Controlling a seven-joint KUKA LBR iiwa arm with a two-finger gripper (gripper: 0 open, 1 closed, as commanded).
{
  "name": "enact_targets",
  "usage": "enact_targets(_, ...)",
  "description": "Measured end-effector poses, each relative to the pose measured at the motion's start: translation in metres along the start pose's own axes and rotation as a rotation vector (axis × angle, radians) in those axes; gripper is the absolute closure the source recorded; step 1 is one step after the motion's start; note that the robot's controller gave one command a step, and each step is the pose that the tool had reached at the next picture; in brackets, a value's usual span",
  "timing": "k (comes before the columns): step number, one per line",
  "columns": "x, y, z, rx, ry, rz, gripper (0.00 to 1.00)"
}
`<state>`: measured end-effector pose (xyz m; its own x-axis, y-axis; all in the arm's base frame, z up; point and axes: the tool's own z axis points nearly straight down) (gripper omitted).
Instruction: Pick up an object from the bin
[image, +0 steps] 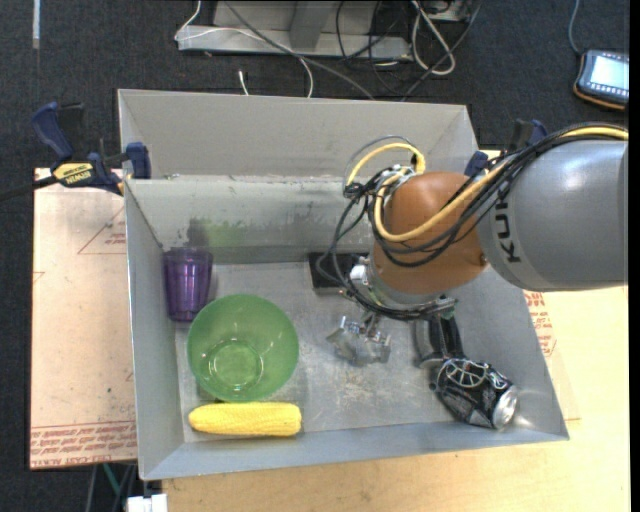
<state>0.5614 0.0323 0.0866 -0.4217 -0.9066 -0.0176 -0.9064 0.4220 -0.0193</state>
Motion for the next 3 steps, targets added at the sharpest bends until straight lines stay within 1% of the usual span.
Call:
enact_targets(1,0.01,-0.021,0.013,0.001,0.0,0.261,1.0)
enact_targets(2,0.011,-0.014,0.008,0.0,0.0,0.161,1.0)
enact_targets(3,-0.003,-0.005,0.014,0.001,-0.001,0.077,1.0)
